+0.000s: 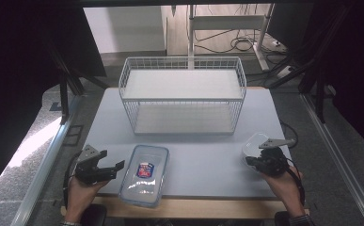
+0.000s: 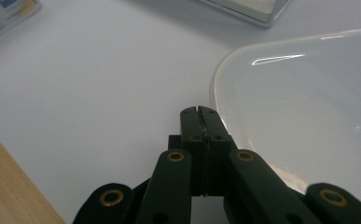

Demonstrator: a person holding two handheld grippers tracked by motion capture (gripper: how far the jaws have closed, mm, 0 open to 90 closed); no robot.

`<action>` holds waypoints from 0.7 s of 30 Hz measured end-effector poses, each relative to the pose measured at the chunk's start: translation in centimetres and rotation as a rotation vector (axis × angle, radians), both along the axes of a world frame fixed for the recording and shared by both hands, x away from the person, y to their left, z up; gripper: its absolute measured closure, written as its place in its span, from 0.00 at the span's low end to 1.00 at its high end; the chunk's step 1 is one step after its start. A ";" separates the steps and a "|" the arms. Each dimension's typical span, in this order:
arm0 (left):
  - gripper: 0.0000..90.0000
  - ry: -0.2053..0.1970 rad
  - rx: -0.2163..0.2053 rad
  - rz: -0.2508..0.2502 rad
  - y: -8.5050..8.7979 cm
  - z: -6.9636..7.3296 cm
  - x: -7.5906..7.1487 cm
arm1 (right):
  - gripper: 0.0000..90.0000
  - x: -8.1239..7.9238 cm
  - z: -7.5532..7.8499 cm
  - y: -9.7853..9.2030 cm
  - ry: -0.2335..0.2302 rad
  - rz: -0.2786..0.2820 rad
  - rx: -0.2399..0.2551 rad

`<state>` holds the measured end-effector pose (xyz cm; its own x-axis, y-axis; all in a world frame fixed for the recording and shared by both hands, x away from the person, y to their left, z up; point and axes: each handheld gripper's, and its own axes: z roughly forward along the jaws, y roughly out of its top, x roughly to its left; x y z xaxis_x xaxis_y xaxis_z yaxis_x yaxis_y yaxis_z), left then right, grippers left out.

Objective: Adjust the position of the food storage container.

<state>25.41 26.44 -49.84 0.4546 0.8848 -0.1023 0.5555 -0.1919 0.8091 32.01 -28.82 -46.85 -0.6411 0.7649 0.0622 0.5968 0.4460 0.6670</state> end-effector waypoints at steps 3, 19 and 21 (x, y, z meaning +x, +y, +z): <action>0.27 0.004 0.013 -0.012 0.0 -0.1 -0.2 | 1.00 0.1 0.0 -0.4 -0.004 -0.022 -0.005; 0.93 0.190 0.044 -0.207 -1.6 -2.3 -3.7 | 0.96 -1.0 0.7 1.2 -0.032 0.035 0.027; 0.95 0.196 0.030 -0.214 -2.0 -2.2 -3.7 | 0.95 -1.3 0.6 1.4 -0.022 0.038 0.043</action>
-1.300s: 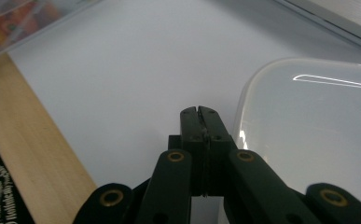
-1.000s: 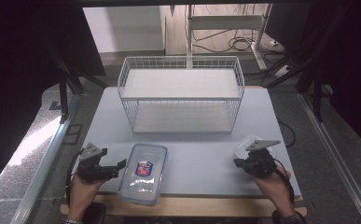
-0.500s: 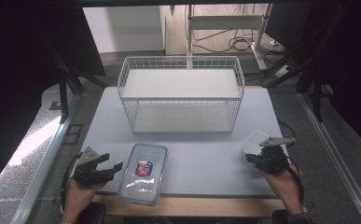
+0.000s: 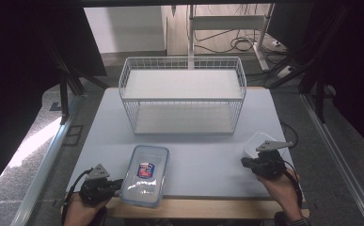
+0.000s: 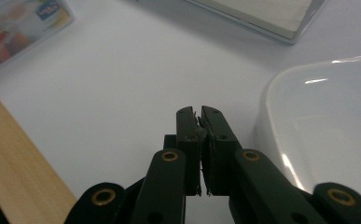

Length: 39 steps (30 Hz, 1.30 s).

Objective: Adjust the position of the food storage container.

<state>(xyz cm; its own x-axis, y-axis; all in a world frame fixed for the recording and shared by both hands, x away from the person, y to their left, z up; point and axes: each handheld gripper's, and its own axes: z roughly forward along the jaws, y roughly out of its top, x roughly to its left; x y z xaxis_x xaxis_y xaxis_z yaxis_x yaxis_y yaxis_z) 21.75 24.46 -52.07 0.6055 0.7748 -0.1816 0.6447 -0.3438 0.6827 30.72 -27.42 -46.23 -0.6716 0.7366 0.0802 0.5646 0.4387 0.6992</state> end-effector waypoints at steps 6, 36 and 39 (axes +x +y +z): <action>0.95 0.012 -0.017 -0.051 -2.2 0.2 0.1 | 0.95 -1.1 -0.1 0.5 0.016 0.028 0.014; 0.97 0.017 -0.018 -0.216 -10.3 0.7 4.8 | 0.96 -4.7 -1.6 4.8 0.091 0.234 0.020; 0.98 -0.029 0.017 -0.120 -8.0 1.2 6.3 | 0.97 -5.1 -1.9 5.2 0.113 0.260 0.019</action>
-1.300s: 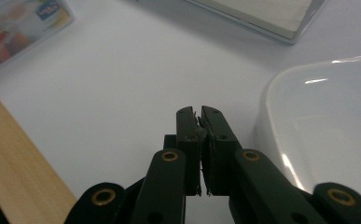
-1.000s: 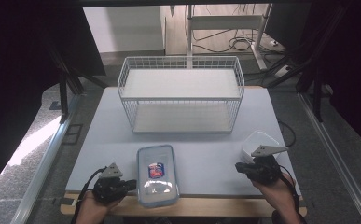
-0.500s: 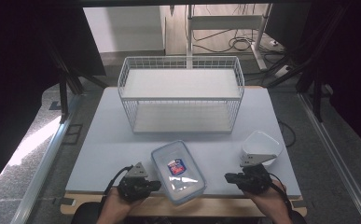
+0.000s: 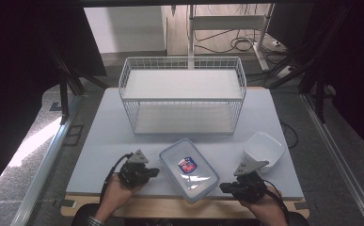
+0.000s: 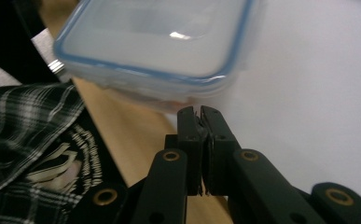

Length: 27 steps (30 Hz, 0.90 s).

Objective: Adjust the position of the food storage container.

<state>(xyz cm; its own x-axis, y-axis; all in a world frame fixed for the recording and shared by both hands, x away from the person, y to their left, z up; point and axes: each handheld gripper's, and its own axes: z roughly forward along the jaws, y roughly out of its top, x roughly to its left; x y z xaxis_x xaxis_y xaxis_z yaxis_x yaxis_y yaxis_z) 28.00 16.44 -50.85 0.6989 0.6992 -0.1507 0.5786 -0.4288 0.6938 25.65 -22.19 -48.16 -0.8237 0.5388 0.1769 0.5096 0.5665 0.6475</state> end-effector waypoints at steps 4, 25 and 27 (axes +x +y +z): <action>0.98 -0.048 -0.031 0.062 1.1 0.5 2.9 | 0.96 -0.4 -0.7 1.2 0.019 0.045 -0.020; 0.96 0.014 -0.045 0.022 0.8 -0.6 4.2 | 0.99 5.9 -1.1 1.5 -0.042 -0.133 -0.062; 0.95 -0.025 0.000 0.107 1.0 -0.3 5.1 | 0.99 6.7 -1.1 1.7 -0.041 -0.155 -0.055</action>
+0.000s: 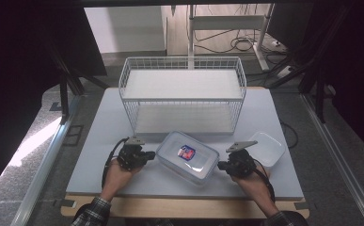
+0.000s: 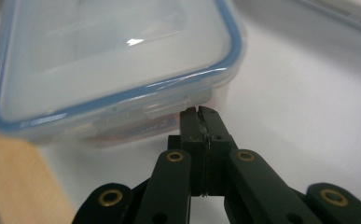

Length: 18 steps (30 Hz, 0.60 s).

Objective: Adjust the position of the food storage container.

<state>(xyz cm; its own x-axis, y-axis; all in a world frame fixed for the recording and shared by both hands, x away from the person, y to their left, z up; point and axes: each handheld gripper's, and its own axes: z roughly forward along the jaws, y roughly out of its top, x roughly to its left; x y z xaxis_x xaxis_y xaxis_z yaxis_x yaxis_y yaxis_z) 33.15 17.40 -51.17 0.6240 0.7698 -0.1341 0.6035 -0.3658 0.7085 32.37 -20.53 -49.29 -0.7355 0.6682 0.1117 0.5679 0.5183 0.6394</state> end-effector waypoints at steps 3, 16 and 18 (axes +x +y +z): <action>0.95 -0.020 -0.012 0.044 0.4 -0.2 1.7 | 0.99 1.6 0.0 0.4 -0.001 -0.046 0.019; 0.98 0.046 -0.051 -0.006 -0.2 -0.6 0.2 | 0.99 3.7 -0.2 1.1 -0.001 -0.094 0.038; 0.98 0.051 -0.043 -0.020 -0.3 -0.5 -0.5 | 0.99 3.6 -0.2 1.0 0.000 -0.096 0.039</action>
